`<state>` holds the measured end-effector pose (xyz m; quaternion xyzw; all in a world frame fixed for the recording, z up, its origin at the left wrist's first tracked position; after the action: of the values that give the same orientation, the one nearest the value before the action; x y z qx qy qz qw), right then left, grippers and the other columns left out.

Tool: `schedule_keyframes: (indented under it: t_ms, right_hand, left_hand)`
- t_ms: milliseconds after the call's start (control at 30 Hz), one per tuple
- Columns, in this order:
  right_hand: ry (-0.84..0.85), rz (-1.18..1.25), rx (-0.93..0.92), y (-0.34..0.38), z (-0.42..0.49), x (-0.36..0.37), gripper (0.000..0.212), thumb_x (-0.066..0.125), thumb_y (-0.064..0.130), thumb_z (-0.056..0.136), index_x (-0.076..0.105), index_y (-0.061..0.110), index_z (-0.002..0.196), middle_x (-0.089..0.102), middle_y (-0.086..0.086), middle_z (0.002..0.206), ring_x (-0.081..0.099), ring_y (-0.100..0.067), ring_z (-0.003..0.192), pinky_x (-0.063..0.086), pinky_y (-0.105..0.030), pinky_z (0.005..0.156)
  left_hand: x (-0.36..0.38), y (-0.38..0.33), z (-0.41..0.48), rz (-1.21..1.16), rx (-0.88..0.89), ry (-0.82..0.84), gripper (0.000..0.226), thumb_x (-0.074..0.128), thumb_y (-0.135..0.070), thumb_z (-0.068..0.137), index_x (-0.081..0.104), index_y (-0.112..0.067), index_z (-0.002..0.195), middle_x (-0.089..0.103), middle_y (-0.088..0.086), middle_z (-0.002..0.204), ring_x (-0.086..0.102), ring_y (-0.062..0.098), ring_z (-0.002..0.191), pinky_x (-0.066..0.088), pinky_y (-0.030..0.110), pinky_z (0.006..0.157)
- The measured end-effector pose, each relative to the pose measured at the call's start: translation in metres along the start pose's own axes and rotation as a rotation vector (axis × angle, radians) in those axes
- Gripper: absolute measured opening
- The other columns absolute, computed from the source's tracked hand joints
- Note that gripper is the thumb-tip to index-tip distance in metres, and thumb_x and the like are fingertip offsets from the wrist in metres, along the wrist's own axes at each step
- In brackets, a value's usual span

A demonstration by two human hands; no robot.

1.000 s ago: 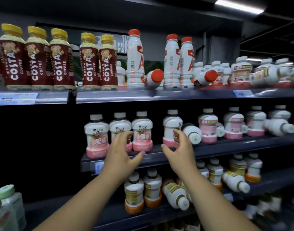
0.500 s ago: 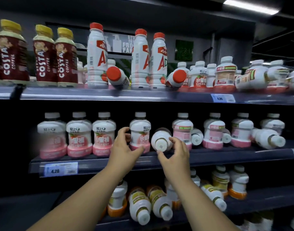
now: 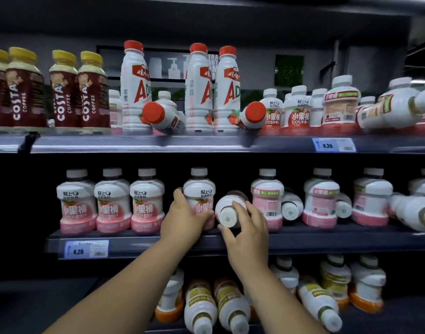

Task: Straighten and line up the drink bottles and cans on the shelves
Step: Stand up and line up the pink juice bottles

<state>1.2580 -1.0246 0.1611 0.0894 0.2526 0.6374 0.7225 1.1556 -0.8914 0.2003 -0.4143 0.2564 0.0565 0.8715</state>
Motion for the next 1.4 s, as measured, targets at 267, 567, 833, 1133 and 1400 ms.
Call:
schedule_keyframes:
  t_ms: [267,567,833,1133,1400]
  right_hand:
    - [0.133,0.283,0.141,0.020,0.059,0.001,0.045,0.076,0.041,0.080,0.067,0.021,0.119,0.051,-0.001,0.120,0.051,-0.019,0.110,0.041,-0.031,0.098]
    - [0.373,0.448,0.479,0.024,0.096,0.026,0.077,0.072,0.068,0.065,0.060,0.016,0.121,0.070,-0.003,0.111,0.066,-0.022,0.101,0.053,-0.038,0.093]
    - [0.338,0.158,0.332,0.000,0.055,0.018,0.089,0.083,0.048,0.070,0.034,0.016,0.137,0.053,-0.011,0.133,0.053,-0.030,0.118,0.044,-0.036,0.091]
    - [0.380,0.129,0.258,-0.008,0.051,0.017,0.092,0.082,0.054,0.068,0.035,0.024,0.141,0.051,-0.002,0.138,0.053,-0.024,0.122,0.045,-0.035,0.095]
    - [0.415,0.111,0.259,-0.009,0.050,0.020,0.087,0.077,0.060,0.069,0.038,0.023,0.138,0.060,-0.003,0.131,0.059,-0.025,0.115,0.049,-0.038,0.088]
  left_hand:
    - [-0.022,0.017,0.005,-0.055,0.018,0.018,0.060,0.080,-0.038,0.076,0.039,-0.019,0.116,0.068,0.006,0.103,0.064,0.030,0.097,0.052,0.042,0.082]
    - [-0.024,0.023,0.006,-0.041,0.076,0.038,0.074,0.076,-0.038,0.082,0.030,-0.018,0.137,0.066,0.007,0.115,0.063,0.030,0.103,0.052,0.040,0.083]
    - [-0.020,0.026,0.005,0.012,0.083,-0.011,0.082,0.079,-0.050,0.073,0.033,-0.019,0.133,0.065,0.003,0.113,0.064,0.028,0.100,0.052,0.038,0.078]
    - [-0.020,0.024,0.006,0.002,0.149,-0.033,0.034,0.082,-0.034,0.074,0.055,-0.018,0.088,0.061,-0.002,0.090,0.059,0.018,0.085,0.046,0.033,0.073]
    - [-0.064,0.034,-0.016,0.111,0.478,-0.321,0.043,0.081,-0.022,0.078,0.067,-0.016,0.118,0.059,-0.003,0.107,0.055,0.012,0.092,0.050,0.031,0.083]
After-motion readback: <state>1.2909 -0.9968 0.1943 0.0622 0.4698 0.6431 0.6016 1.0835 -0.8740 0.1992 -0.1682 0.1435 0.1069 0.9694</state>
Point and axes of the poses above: each hand's wrist, its own z-axis towards the middle knuckle, its own x-axis out of the palm, y = z × x, the point moved 4 cm from there along z, towards the middle knuckle
